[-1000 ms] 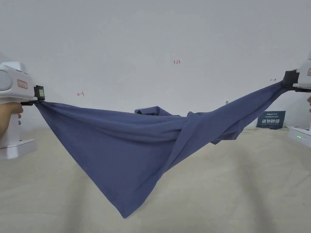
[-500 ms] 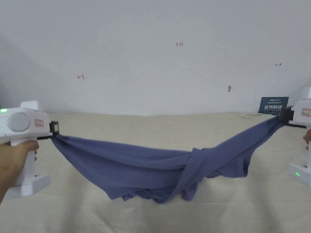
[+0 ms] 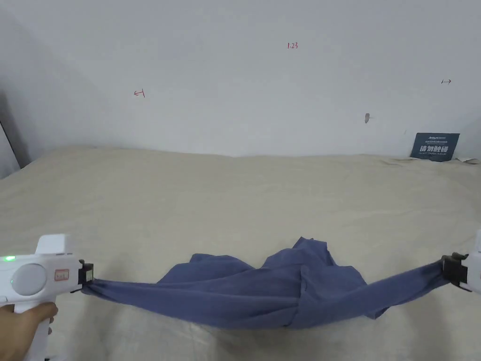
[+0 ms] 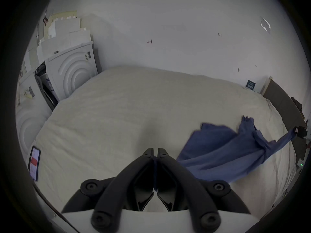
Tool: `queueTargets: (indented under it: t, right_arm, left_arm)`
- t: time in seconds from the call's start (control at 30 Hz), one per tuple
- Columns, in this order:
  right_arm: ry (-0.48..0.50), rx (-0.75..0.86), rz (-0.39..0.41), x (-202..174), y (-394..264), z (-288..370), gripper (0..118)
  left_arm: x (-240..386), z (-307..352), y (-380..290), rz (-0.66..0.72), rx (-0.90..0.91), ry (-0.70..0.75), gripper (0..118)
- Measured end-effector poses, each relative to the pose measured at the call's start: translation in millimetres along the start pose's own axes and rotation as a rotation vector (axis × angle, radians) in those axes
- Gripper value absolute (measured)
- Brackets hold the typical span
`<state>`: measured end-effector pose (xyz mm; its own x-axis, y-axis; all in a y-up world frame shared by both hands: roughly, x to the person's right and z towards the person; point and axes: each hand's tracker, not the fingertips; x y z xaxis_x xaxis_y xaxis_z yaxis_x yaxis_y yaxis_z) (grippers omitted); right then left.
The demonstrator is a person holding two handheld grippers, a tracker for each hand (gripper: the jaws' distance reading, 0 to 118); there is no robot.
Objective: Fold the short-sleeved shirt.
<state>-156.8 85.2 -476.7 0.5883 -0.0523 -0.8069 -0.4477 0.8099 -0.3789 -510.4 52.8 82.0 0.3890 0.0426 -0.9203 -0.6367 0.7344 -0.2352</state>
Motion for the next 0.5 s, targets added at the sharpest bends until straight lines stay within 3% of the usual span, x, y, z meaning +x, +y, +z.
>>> queueTargets:
  t: [0.5]
  right_arm:
    - [0.009,-0.1,0.001,20,-112,68,6]
  left_arm:
    - [-12,33,-123,-0.019,-0.135,-0.008,0]
